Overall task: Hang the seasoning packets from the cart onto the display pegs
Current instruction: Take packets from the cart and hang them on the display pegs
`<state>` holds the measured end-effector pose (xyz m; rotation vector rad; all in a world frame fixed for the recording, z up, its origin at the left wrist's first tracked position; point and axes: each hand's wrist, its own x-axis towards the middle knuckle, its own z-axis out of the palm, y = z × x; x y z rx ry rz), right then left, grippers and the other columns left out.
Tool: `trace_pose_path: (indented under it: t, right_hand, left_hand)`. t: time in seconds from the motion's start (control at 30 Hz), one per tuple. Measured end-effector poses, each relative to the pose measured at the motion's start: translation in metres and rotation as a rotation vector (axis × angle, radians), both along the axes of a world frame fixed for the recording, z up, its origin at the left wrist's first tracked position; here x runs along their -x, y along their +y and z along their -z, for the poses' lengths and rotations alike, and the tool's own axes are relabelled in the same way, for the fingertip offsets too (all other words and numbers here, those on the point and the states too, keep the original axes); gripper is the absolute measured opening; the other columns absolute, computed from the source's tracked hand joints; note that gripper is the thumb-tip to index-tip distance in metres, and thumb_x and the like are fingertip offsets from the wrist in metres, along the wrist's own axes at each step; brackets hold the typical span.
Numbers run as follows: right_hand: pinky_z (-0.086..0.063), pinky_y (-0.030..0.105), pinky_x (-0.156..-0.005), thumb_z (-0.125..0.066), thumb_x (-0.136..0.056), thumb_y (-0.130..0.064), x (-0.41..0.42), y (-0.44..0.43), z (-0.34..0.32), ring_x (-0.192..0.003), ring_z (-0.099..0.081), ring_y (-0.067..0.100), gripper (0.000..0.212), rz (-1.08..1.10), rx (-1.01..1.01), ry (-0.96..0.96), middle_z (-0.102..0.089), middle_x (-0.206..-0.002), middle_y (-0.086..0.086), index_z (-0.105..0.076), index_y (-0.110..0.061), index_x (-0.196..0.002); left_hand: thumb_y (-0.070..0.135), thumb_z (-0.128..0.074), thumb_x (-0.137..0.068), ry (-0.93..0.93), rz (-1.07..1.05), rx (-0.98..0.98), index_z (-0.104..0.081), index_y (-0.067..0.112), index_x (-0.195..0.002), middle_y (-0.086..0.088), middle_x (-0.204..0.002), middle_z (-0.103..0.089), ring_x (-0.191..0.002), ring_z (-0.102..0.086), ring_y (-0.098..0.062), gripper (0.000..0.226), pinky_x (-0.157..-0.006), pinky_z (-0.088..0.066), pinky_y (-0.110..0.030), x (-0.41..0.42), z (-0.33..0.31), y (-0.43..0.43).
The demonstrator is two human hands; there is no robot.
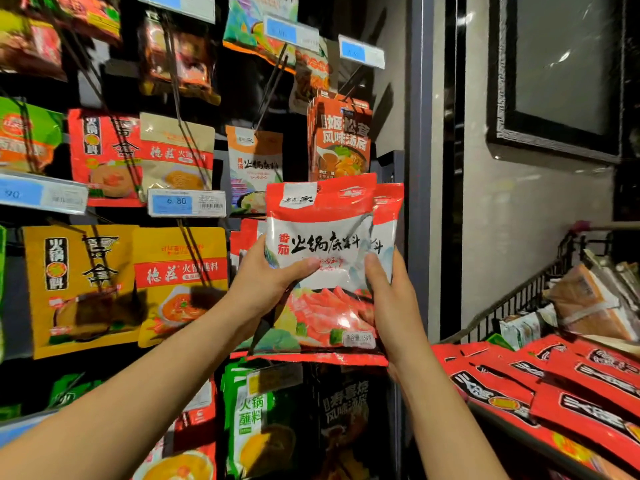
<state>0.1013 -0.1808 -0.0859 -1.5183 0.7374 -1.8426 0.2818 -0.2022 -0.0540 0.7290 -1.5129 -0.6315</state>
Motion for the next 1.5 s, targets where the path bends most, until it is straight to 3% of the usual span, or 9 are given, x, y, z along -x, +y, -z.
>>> trace_pose_path:
  t: [0.17,0.33,0.47,0.63,0.73,0.9,1.17,1.27,1.5]
  right_hand:
    - [-0.053,0.049,-0.105,-0.041,-0.111,-0.022,-0.003,-0.003,-0.003,-0.123,-0.062,0.012,0.04,0.148,-0.024,0.012,-0.064,-0.134,-0.014,-0.049,-0.035,-0.148]
    - [-0.054,0.037,-0.099,-0.039,-0.11,-0.015,0.001,-0.004,-0.002,-0.118,-0.064,0.015,0.043,0.312,-0.042,-0.029,-0.067,-0.132,-0.005,-0.053,-0.03,-0.147]
    - [-0.05,0.033,-0.09,-0.04,-0.11,-0.019,0.013,-0.003,-0.003,-0.118,-0.061,0.021,0.045,0.468,-0.023,-0.035,-0.065,-0.132,-0.002,-0.045,-0.031,-0.154]
    - [-0.05,0.043,-0.102,-0.04,-0.11,-0.019,0.019,-0.011,-0.007,-0.116,-0.06,0.021,0.048,0.557,-0.003,-0.056,-0.064,-0.126,-0.006,-0.044,-0.039,-0.153]
    - [-0.049,0.04,-0.099,-0.04,-0.11,-0.018,0.02,-0.012,-0.008,-0.109,-0.057,0.016,0.048,0.547,0.001,-0.049,-0.06,-0.119,-0.011,-0.044,-0.036,-0.153]
    - [-0.05,0.042,-0.101,-0.04,-0.11,-0.019,0.02,-0.013,-0.005,-0.112,-0.059,0.016,0.047,0.526,0.006,-0.034,-0.061,-0.122,-0.01,-0.043,-0.036,-0.154]
    - [-0.053,0.048,-0.1,-0.039,-0.111,-0.021,0.019,-0.012,-0.006,-0.11,-0.06,0.016,0.044,0.499,-0.011,-0.047,-0.061,-0.116,-0.012,-0.045,-0.039,-0.15]
    - [-0.053,0.045,-0.098,-0.039,-0.111,-0.021,0.019,-0.011,-0.006,-0.108,-0.059,0.015,0.044,0.498,-0.013,-0.039,-0.059,-0.115,-0.012,-0.044,-0.038,-0.151]
    - [-0.052,0.037,-0.089,-0.039,-0.111,-0.022,0.019,-0.01,-0.006,-0.103,-0.06,0.011,0.043,0.479,-0.013,-0.029,-0.058,-0.103,-0.027,-0.045,-0.043,-0.148]
  left_hand:
    - [0.014,-0.08,-0.086,0.021,-0.021,0.005,-0.06,0.031,-0.122,0.015,-0.105,-0.076,-0.095,-0.073,-0.004,0.044,-0.071,-0.056,-0.013,-0.009,0.001,-0.002]
    - [0.014,-0.081,-0.085,-0.006,-0.129,-0.014,-0.054,0.021,-0.132,0.004,-0.115,-0.073,-0.1,-0.072,-0.012,0.055,-0.079,-0.06,-0.025,-0.021,0.003,-0.006]
    - [0.001,-0.077,-0.087,-0.014,-0.22,-0.053,-0.031,0.031,-0.147,0.01,-0.114,-0.065,-0.089,-0.067,-0.004,0.081,-0.06,-0.051,-0.012,-0.051,0.006,-0.007]
    - [-0.011,-0.068,-0.088,-0.384,-0.22,0.023,-0.007,0.036,-0.162,0.033,-0.142,-0.034,-0.116,-0.042,0.032,0.107,-0.095,-0.041,-0.003,-0.077,0.018,-0.011]
    - [-0.01,-0.068,-0.089,-0.391,-0.236,0.024,-0.018,0.031,-0.159,0.038,-0.135,-0.031,-0.106,-0.034,0.042,0.096,-0.086,-0.035,0.004,-0.069,0.017,-0.015]
    - [-0.011,-0.07,-0.087,-0.319,-0.276,0.048,-0.021,0.022,-0.157,0.033,-0.111,-0.04,-0.075,-0.047,0.036,0.091,-0.062,-0.041,0.003,-0.052,0.004,-0.023]
    - [-0.003,-0.076,-0.086,-0.317,-0.281,-0.011,-0.021,0.031,-0.158,0.034,-0.109,-0.047,-0.084,-0.056,0.023,0.097,-0.074,-0.051,-0.015,-0.051,-0.004,-0.035]
    - [-0.003,-0.078,-0.083,-0.298,-0.277,-0.035,-0.021,0.032,-0.159,0.018,-0.118,-0.059,-0.096,-0.068,-0.005,0.102,-0.084,-0.061,-0.037,-0.049,-0.006,-0.038]
    - [-0.006,-0.078,-0.082,-0.277,-0.269,-0.07,-0.02,0.033,-0.158,0.012,-0.115,-0.064,-0.092,-0.073,-0.025,0.103,-0.073,-0.061,-0.044,-0.05,-0.011,-0.048]
